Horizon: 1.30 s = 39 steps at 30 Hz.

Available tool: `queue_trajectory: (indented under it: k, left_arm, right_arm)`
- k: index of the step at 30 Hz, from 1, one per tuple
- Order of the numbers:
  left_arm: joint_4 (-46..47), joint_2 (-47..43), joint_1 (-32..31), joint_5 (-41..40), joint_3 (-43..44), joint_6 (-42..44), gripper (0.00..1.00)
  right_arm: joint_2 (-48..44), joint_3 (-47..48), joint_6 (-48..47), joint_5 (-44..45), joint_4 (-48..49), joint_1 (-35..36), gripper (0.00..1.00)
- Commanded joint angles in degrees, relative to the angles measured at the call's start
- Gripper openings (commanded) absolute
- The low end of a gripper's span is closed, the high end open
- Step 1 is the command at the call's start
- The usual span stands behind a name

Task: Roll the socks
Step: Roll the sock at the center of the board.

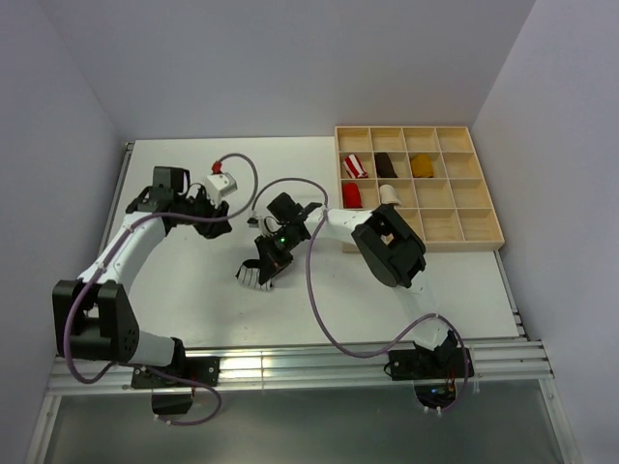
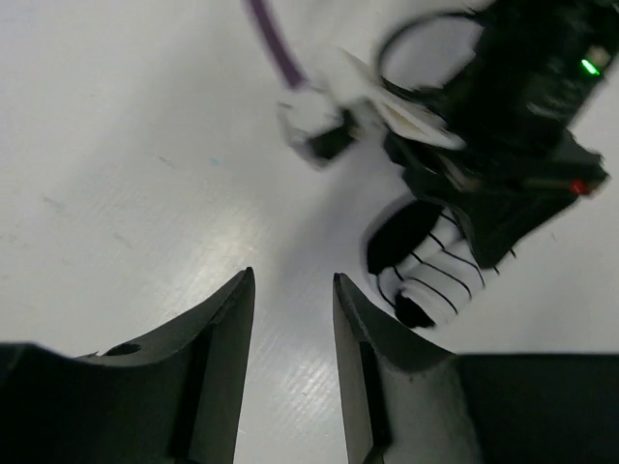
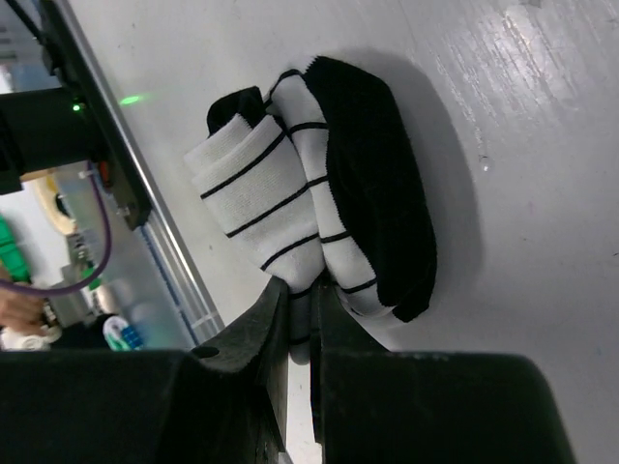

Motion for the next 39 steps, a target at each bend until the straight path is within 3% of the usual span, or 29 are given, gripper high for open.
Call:
queue_trajectory:
  k: [1,5,9,10,15,32,35,39]
  left_arm:
    - [0.98,-4.95,-4.43,-0.86,-5.45,8.78,0.44]
    - [2.56,-9.26,-9.8,-3.33,-11.43,12.3,0.46]
    - [3.44,-9.09,-14.11,-4.04,-15.38,13.01,0.48]
    - [3.79,-9.09,-15.6,-4.04,-15.92,12.92,0.53]
    - [6.77,-8.74,-20.26,-4.47,-18.46,11.43,0.54]
    - [8.02,2.33,-21.33,-6.32,-17.07,10.99,0.45]
    - [8.01,3.83,-21.33,-6.85,-16.45,10.2,0.42]
    - [9.33,4.88,-20.98,-7.56,-16.36,8.0,0.3]
  right_arm:
    - [3.6,1.11,-1.71,2.36,-5.54,-1.47,0.0]
    - [4.04,1.55,-1.62,1.75,-6.07,-1.82,0.0]
    - [4.22,1.55,-1.44,1.48,-6.25,-1.91,0.0]
    - [4.22,1.46,-1.36,1.57,-6.25,-1.91,0.0]
    - [4.22,1.2,-1.27,1.92,-6.51,-1.91,0.0]
    - [3.87,-0.03,-1.18,1.83,-5.9,-2.08,0.0]
    - [3.52,-0.73,-1.09,2.27,-5.63,-2.17,0.0]
    - [2.37,-2.23,-1.0,2.98,-4.58,-2.26,0.0]
